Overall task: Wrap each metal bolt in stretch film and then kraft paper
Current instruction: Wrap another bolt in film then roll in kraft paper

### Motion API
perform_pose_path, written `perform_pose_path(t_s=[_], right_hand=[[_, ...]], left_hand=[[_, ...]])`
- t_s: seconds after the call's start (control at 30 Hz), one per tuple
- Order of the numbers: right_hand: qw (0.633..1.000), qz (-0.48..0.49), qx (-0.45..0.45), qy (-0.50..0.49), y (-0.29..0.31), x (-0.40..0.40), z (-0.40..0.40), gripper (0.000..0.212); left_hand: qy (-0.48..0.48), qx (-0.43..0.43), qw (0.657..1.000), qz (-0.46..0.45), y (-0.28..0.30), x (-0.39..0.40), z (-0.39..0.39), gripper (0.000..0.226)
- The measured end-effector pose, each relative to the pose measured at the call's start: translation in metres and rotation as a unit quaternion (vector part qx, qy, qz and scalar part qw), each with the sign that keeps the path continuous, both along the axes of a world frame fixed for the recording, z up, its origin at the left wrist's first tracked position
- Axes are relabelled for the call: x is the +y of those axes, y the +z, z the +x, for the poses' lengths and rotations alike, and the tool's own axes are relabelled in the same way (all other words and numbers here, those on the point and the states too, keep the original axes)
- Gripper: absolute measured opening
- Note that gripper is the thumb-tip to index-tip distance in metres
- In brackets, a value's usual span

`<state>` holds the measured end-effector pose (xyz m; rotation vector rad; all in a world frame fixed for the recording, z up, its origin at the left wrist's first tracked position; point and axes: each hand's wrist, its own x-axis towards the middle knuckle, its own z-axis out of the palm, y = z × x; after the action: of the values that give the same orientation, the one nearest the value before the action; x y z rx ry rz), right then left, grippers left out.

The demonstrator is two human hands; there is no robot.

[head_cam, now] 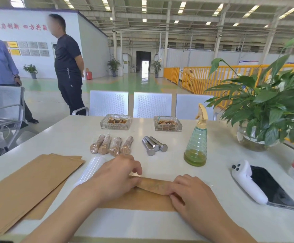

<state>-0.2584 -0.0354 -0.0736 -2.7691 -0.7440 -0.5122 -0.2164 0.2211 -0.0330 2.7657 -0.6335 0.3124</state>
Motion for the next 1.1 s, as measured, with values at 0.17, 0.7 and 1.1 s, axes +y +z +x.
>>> perform_pose_path(t_s=[0.17,0.7,1.1], right_hand=[[1.0,-0.012,-0.01,0.002,0.0,0.0,0.0,0.024],[0.995,0.025,0.073,-0.059,0.025,0.01,0.026,0.028],[0.992,0.016,0.124,-0.024,0.025,0.009,0.044,0.024]], left_hand=[[0.023,0.071,0.997,-0.003,-0.001,0.003,0.004,0.023],[0.023,0.013,0.999,-0.021,-0.012,0.001,-0.004,0.014],[-0.005,0.016,1.0,0.011,-0.012,0.011,-0.006,0.031]])
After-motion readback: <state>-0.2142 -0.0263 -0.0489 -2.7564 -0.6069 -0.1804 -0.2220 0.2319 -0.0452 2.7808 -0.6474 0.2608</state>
